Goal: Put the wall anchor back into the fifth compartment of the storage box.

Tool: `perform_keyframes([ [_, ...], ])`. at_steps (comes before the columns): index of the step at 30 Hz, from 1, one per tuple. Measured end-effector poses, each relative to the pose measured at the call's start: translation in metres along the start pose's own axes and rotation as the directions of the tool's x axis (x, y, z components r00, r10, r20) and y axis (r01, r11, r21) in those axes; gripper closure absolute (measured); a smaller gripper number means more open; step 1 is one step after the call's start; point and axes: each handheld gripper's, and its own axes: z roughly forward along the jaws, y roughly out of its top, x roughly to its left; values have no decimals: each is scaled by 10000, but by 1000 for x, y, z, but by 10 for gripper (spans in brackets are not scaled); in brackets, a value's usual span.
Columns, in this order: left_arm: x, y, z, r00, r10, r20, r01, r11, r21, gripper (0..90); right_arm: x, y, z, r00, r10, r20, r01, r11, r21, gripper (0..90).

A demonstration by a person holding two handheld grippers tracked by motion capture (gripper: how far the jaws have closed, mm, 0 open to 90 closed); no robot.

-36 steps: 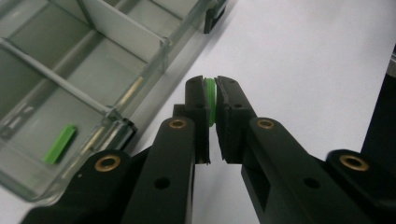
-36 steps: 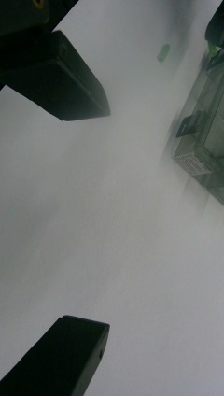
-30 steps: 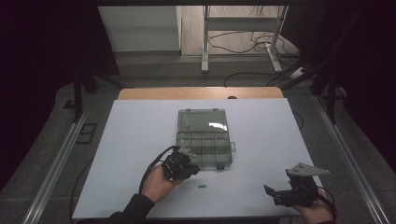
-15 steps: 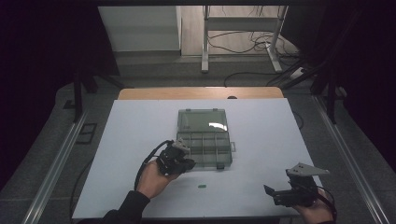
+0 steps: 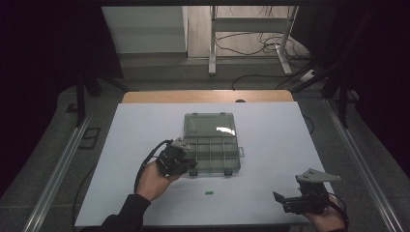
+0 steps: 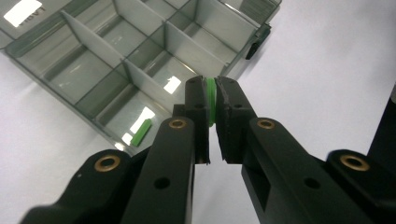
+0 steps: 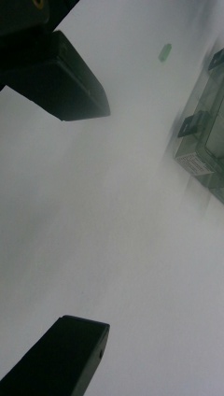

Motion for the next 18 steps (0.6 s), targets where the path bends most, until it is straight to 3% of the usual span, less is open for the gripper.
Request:
perform_keyframes([
  [18,23,-2,4,9977,-532,-418,531,9986,-47,843,0,0,1,10000,-13,22,13,10000,49,6],
])
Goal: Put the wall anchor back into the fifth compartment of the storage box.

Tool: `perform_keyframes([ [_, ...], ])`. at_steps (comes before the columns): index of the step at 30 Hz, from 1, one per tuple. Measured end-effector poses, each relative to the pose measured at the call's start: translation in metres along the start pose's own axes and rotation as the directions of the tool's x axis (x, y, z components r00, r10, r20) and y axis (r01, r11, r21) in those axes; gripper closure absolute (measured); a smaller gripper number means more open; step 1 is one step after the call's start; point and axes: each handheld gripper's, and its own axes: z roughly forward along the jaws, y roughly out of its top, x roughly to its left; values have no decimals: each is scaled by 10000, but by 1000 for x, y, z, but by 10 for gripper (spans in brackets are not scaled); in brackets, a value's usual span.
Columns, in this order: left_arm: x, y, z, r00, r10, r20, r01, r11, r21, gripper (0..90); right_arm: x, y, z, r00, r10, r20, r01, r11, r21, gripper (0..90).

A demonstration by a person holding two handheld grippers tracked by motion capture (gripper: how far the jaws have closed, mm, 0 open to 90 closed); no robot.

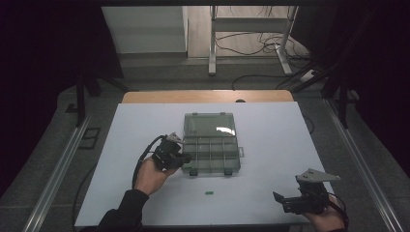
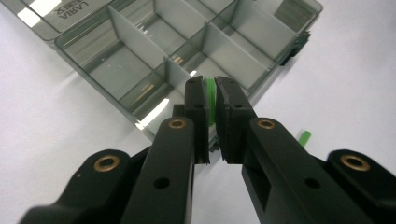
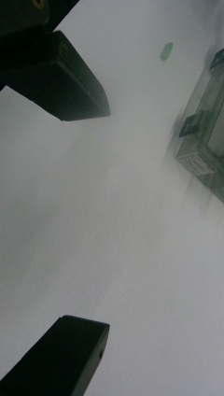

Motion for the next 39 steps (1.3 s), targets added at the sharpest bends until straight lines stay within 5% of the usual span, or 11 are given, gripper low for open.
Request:
perform_keyframes([
  [23,12,-3,26,9995,-165,-286,174,9994,308,831,0,0,1,10000,28,0,-28,9999,99,6],
  [39,10,-4,18,9991,-379,-179,378,9993,-68,690,0,0,1,10000,32,27,-32,10000,85,7],
])
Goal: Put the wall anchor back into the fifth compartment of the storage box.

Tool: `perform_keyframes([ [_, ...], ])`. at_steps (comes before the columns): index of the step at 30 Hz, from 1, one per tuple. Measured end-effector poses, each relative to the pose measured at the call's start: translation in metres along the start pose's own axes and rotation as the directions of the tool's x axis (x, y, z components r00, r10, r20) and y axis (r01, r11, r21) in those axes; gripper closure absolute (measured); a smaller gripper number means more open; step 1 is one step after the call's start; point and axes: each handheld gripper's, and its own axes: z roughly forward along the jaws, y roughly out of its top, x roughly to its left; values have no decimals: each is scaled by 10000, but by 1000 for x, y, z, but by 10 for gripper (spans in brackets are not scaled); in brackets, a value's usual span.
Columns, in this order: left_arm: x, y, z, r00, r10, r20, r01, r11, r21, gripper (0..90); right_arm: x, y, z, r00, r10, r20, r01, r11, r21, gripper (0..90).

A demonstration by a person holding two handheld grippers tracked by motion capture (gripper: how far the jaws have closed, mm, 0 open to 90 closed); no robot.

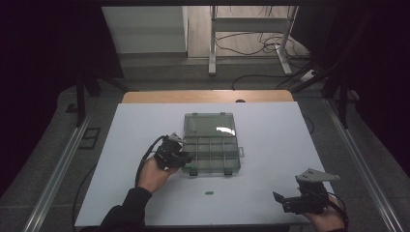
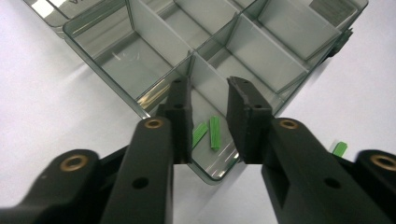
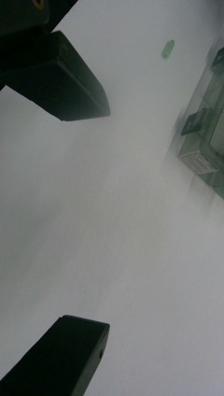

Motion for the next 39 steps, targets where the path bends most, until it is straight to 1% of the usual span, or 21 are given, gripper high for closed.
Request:
perform_keyframes([
  [4,-2,0,-3,10000,7,27,-7,9999,-117,617,0,0,0,10000,-16,-11,16,10000,-25,7],
  [12,-7,-1,-8,9996,267,-41,-269,9992,-312,480,0,0,-1,10000,34,-20,-34,10000,-77,7],
  [13,-7,-2,-9,9995,315,-24,-316,9990,-305,452,0,0,-1,10000,35,-21,-35,10000,-74,7],
  [15,-6,-3,-9,9996,274,44,-272,9990,-344,411,0,0,-1,10000,33,-22,-33,10000,-66,7],
  [16,-6,-3,-9,9996,249,119,-244,9991,-338,382,0,0,-1,10000,22,-23,-22,10000,-67,7],
  [18,-6,-4,-9,9996,259,130,-255,9993,-286,321,0,0,-1,10000,35,-26,-35,10000,-65,7],
  [20,-6,-5,-8,9993,302,235,-296,9992,-254,274,0,0,-1,10000,29,-28,-29,10000,-64,7],
  [21,-6,-5,-9,9989,400,229,-395,9990,-225,244,0,0,-1,10000,21,-27,-21,10000,-66,7],
  [22,-7,-6,-9,9990,387,207,-382,9989,-272,229,0,0,-1,10000,21,-27,-21,10000,-69,7],
  [25,-9,-6,-10,9983,476,329,-466,9984,-306,194,0,0,-1,10000,24,-32,-24,10000,-62,7],
  [28,-11,-5,-11,9979,473,434,-459,9984,-328,150,0,0,-1,10000,27,-8,-27,10000,-67,7],
  [31,-15,-5,-11,9971,625,428,-613,9977,-281,117,-1,0,-1,9999,103,8,-103,9999,-107,6],
  [34,-17,-6,-12,9955,682,663,-661,9973,-325,87,-1,0,-1,9999,111,13,-111,9999,-111,6],
  [39,-25,-7,-14,9921,981,782,-950,9946,-417,34,-1,0,-1,9999,105,10,-104,9999,-124,6],
])
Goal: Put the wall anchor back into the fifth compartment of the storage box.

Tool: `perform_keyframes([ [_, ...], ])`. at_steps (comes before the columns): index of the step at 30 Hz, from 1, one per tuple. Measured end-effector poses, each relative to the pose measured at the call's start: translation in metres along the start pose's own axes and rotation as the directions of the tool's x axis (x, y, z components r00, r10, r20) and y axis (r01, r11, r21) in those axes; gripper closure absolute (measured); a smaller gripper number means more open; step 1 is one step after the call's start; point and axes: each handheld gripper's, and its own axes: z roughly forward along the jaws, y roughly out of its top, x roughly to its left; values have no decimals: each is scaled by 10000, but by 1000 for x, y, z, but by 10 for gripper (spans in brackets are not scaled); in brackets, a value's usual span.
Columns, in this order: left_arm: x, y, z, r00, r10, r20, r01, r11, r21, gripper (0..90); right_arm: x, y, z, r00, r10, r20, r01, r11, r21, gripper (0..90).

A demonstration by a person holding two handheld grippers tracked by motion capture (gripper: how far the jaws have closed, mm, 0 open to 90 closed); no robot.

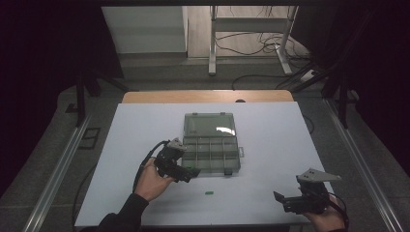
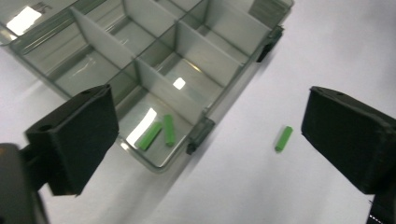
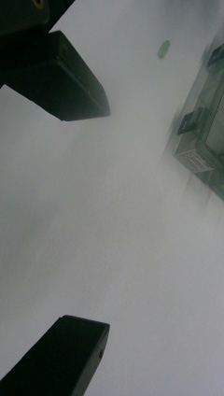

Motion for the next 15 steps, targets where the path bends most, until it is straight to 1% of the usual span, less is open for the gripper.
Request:
perform_keyframes([
  [3,-4,0,0,9998,112,185,-112,9999,-17,24,0,0,0,10000,-29,-1,29,10000,21,6],
  [5,-8,0,1,9989,253,403,-255,9997,49,29,0,0,0,10000,-30,-5,30,10000,25,6],
  [6,-11,0,2,9980,403,484,-409,9991,119,34,0,0,0,10000,-28,-6,28,10000,23,6],
  [9,-17,0,4,9970,595,496,-612,9976,334,48,0,0,0,10000,-42,-16,42,10000,25,6],
  [13,-24,-1,8,9957,717,590,-748,9957,538,52,1,0,0,10000,-63,-8,63,10000,23,6],
  [15,-27,-1,9,9945,752,731,-791,9955,516,52,1,0,0,10000,-54,-8,54,10000,6,6],
])
